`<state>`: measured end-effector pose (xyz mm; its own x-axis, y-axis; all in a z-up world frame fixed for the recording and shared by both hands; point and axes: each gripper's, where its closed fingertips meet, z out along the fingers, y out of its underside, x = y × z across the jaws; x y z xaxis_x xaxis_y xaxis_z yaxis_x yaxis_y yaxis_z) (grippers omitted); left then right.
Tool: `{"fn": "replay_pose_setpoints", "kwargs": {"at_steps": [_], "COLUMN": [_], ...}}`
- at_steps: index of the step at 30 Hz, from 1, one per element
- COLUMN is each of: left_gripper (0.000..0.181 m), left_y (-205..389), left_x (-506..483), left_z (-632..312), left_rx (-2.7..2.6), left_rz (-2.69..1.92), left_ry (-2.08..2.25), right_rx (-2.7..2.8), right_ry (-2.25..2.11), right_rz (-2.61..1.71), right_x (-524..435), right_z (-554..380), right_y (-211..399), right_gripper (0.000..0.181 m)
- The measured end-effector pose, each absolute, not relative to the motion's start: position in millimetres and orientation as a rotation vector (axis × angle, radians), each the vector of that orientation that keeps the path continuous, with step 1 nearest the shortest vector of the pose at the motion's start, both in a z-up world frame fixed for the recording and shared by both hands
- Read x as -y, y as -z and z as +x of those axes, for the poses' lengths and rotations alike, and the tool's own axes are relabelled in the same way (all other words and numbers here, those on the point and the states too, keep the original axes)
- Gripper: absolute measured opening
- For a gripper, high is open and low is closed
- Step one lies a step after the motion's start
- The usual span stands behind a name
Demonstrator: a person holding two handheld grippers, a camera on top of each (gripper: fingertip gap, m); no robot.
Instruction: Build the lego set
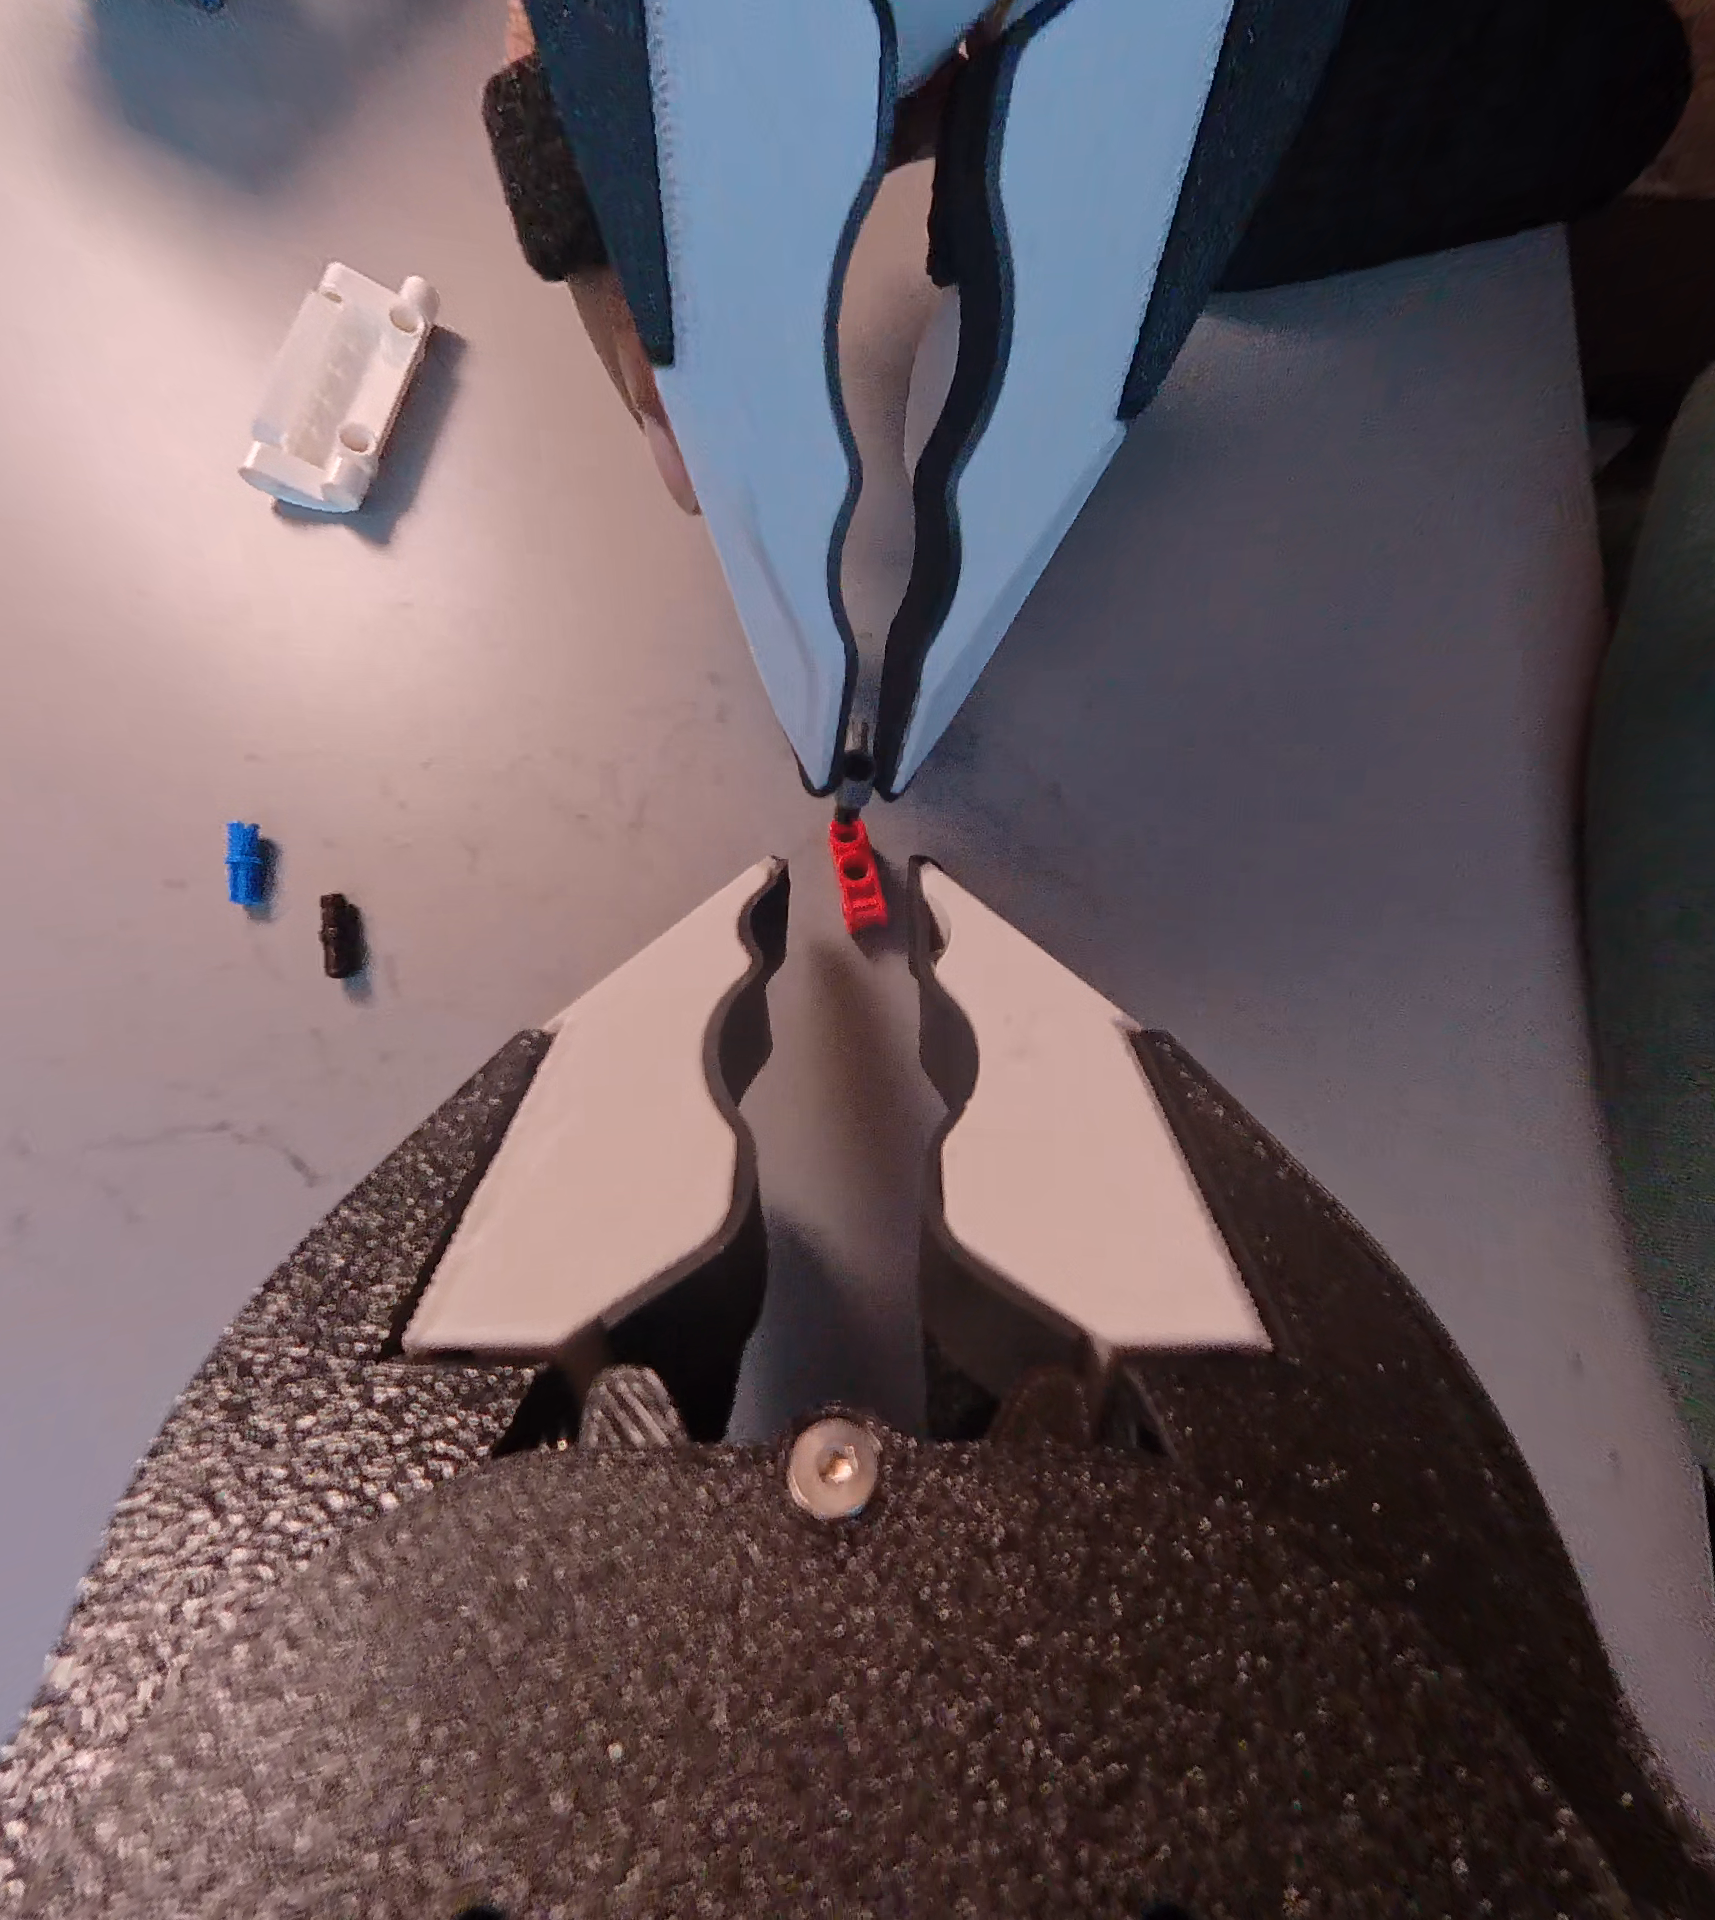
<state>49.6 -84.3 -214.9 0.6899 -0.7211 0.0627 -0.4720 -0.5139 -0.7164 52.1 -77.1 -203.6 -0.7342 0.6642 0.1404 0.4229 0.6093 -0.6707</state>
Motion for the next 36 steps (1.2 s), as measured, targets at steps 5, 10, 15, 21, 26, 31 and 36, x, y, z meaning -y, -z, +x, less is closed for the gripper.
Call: {"fn": "replay_pose_setpoints", "kwargs": {"at_steps": [5, 10, 15, 21, 26, 31, 36], "left_gripper": [0.011, 0.007, 0.007, 0.007, 0.007, 0.007, 0.007], "left_y": [226.4, 226.3, 226.1, 226.0, 226.1, 226.0, 226.0], "left_x": [85.5, 85.0, 83.6, 83.1, 83.0, 83.0, 83.0], "left_z": [50.0, 50.9, 51.0, 50.9, 50.8, 51.0, 50.6], "left_rx": [-0.956, -0.954, -0.935, -0.926, -0.934, -0.940, -0.934], "left_rz": [-2.234, -2.223, -2.219, -2.208, -2.199, -2.190, -2.191], "left_ry": [0.407, 0.418, 0.445, 0.470, 0.461, 0.464, 0.470], "right_rx": [2.554, 2.628, 2.670, 2.755, 2.770, 2.803, 2.849], "right_ry": [-0.819, -0.753, -0.713, -0.632, -0.694, -0.716, -0.767], "right_rz": [-0.844, -0.816, -0.812, -0.739, -0.765, -0.821, -0.894], "right_x": [80.6, 80.2, 78.6, 79.6, 79.0, 79.3, 79.8], "right_z": [48.7, 49.7, 50.4, 51.4, 51.4, 51.3, 52.4], "right_y": [208.1, 208.5, 209.4, 210.7, 211.1, 211.7, 212.6], "right_gripper": [0.007, 0.006, 0.006, 0.006, 0.006, 0.006, 0.006]}}
